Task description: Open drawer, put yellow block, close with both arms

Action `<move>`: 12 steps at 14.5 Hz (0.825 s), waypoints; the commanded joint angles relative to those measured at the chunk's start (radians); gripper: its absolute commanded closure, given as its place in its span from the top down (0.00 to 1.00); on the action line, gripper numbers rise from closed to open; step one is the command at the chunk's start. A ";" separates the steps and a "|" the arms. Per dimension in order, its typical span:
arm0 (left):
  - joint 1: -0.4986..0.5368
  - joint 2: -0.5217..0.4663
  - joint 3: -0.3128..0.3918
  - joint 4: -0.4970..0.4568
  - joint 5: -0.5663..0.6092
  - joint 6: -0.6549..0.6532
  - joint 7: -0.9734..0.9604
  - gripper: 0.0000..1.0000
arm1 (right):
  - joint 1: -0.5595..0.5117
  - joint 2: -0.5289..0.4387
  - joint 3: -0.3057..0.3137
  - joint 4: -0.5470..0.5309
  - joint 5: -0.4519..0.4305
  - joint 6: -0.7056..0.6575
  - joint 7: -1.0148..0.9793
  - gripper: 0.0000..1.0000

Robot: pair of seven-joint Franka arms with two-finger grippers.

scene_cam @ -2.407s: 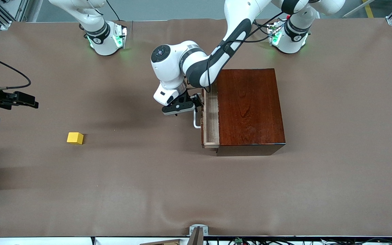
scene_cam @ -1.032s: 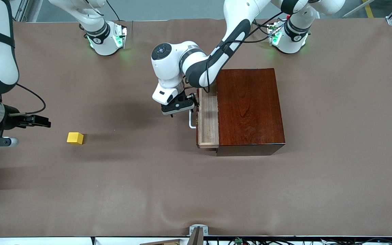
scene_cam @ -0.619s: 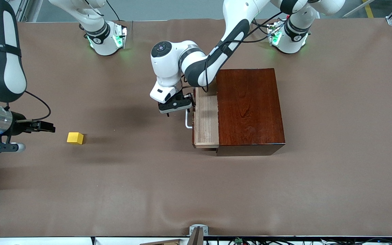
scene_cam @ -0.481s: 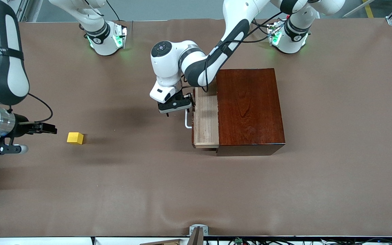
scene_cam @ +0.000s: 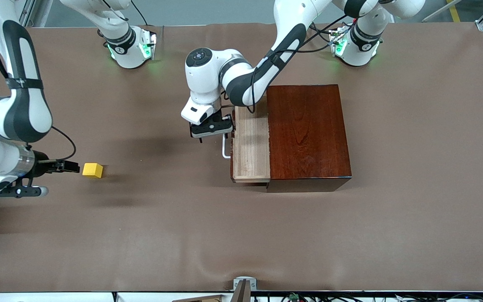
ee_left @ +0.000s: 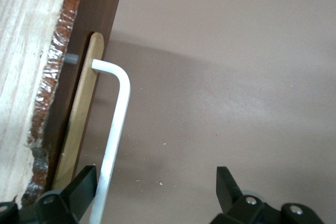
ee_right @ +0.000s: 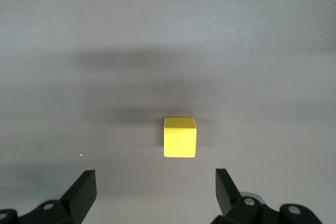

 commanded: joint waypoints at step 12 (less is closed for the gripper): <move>0.090 -0.320 0.051 -0.004 -0.020 -0.300 0.140 1.00 | -0.036 0.046 0.017 -0.226 -0.007 0.322 0.015 1.00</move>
